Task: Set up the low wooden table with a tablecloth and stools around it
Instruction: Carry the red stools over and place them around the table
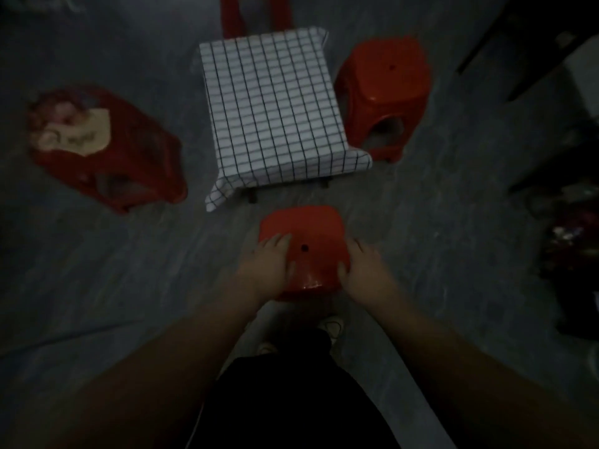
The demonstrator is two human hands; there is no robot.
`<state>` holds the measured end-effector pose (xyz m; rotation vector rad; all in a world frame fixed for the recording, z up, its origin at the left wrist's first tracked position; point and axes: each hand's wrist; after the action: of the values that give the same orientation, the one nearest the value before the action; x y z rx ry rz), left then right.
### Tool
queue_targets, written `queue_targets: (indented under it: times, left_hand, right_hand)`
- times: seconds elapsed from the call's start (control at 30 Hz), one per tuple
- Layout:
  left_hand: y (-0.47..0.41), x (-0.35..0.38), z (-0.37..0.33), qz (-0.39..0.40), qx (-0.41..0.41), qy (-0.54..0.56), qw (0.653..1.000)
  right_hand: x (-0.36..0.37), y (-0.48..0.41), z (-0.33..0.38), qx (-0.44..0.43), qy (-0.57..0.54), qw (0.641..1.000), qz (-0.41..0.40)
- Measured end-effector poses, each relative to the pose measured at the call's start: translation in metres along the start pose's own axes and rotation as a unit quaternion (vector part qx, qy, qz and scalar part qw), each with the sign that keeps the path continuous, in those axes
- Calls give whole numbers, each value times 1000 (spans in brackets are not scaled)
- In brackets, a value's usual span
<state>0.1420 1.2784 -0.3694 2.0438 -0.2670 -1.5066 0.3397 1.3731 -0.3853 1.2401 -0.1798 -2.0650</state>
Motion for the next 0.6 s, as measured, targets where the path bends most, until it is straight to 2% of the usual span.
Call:
queue_targets:
  times: [0.1,0.23,0.4,0.5,0.6]
  left_hand:
    - [-30,51,4,0,-39,48,998]
    - [-73,141,21,-18,-140,118,983]
    - [-120,245,50,-36,-240,264,933]
    - [-123,281,55,-68,-238,325,913]
    - [-119,292,46,-103,-239,333,906]
  right_hand:
    - [34,-27,-35,37,-48,998,12]
    - [95,-71,-96,51,-92,994,9]
    - [170,-121,-168,54,-143,988,0]
    - [199,-129,-182,59,-177,982,-11]
    - [211,-126,-183,61,-197,978,-27]
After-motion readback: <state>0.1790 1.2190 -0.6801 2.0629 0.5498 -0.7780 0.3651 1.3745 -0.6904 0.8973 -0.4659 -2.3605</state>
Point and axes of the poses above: each hand's wrist, its own y-axis away from the middle knuckle, its own x-axis out of the palm, z = x × y, and after that the axes turned 12 degrees about -y, right-handed
